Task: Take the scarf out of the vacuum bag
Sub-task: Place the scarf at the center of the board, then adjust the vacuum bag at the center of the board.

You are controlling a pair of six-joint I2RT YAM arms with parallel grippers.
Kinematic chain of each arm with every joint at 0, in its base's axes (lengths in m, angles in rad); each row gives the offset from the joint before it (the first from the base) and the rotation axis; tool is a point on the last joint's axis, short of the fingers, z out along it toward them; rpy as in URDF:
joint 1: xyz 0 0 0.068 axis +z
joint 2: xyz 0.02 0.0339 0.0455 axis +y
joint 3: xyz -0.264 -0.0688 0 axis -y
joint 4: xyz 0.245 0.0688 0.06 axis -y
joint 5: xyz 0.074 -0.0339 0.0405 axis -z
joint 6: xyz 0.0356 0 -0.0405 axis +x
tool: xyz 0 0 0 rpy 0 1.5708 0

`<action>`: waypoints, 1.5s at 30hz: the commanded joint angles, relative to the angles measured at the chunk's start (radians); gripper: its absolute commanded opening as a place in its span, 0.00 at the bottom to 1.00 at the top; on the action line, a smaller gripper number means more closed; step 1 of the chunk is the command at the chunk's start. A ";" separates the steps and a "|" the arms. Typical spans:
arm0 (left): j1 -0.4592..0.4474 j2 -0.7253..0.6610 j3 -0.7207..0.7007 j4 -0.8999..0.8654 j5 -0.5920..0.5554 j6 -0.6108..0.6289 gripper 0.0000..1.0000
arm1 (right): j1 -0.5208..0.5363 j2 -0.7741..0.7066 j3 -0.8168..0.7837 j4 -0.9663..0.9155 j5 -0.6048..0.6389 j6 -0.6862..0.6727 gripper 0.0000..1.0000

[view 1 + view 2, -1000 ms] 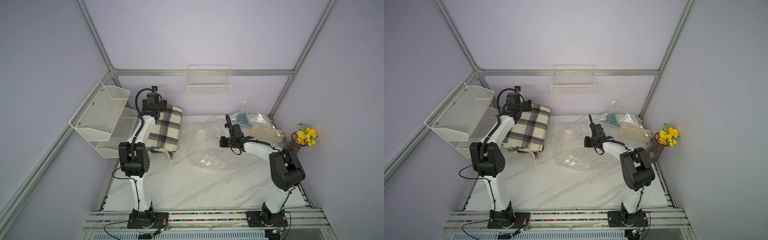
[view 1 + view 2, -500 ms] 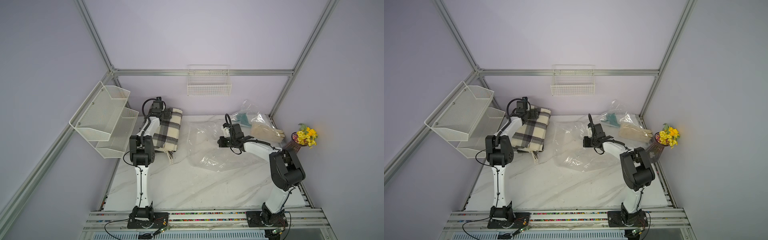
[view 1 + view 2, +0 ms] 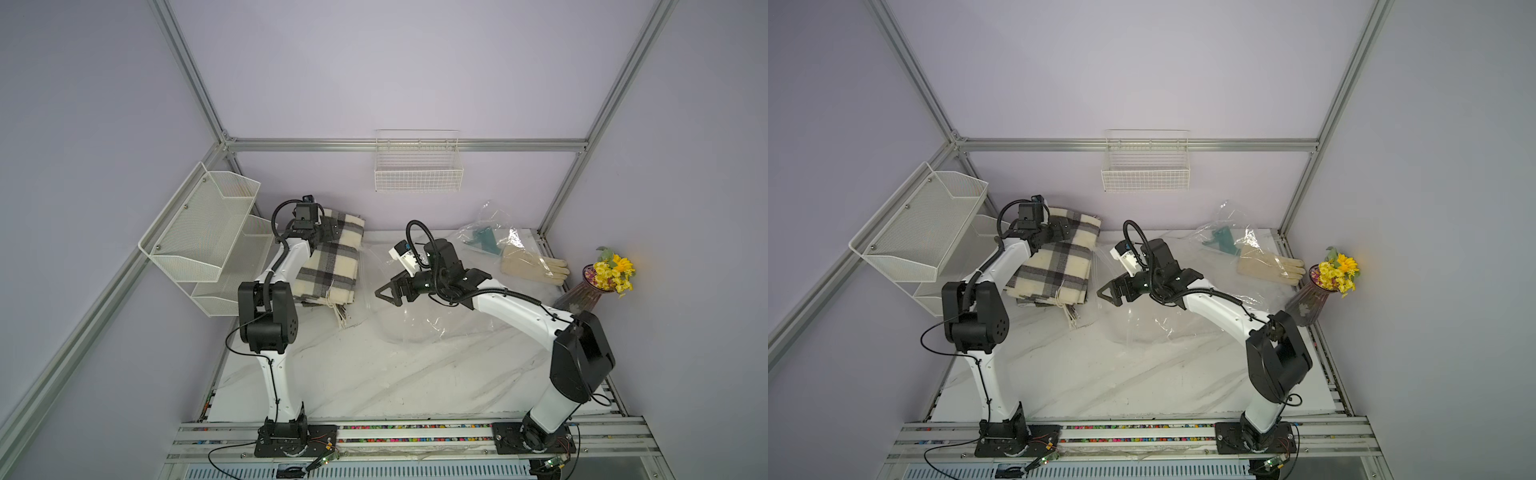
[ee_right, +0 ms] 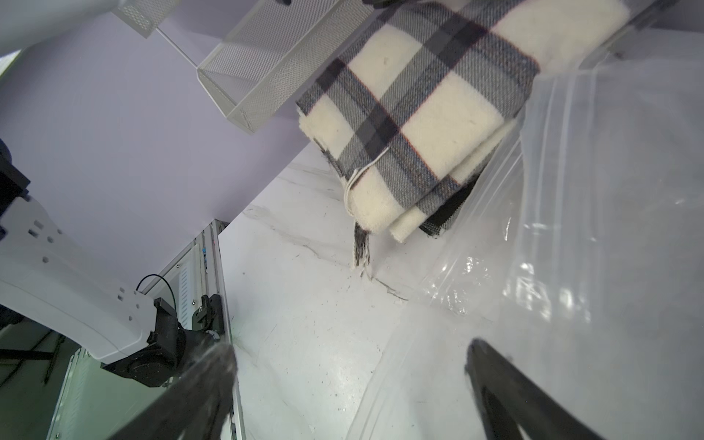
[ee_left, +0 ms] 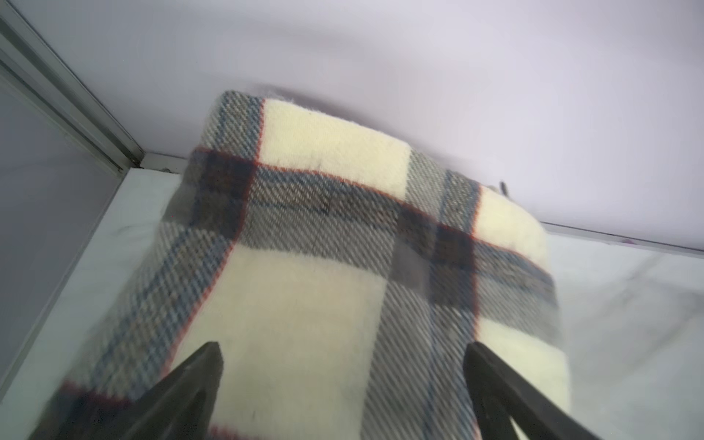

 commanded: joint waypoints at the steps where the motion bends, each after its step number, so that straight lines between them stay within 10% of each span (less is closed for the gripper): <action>1: 0.006 -0.165 -0.075 0.021 0.138 -0.114 1.00 | -0.017 -0.121 -0.065 0.043 0.204 -0.024 0.97; 6: -0.068 -0.401 -0.317 0.031 0.200 -0.230 1.00 | -0.135 -0.197 -0.102 -0.004 0.567 0.142 0.97; 10: -0.261 -0.570 -0.419 0.032 0.153 -0.224 1.00 | -0.338 -0.182 -0.119 -0.045 0.588 0.290 0.97; 19: -0.553 -0.479 -0.283 -0.134 0.255 -0.384 1.00 | -0.561 0.028 -0.094 0.056 0.523 0.376 0.97; 33: -0.625 -0.226 0.001 -0.289 0.471 -0.506 1.00 | -0.672 0.362 -0.058 0.267 0.490 0.479 0.97; 45: -0.627 -0.392 -0.099 -0.496 0.187 -0.542 1.00 | -0.701 0.423 -0.026 0.263 0.497 0.502 0.97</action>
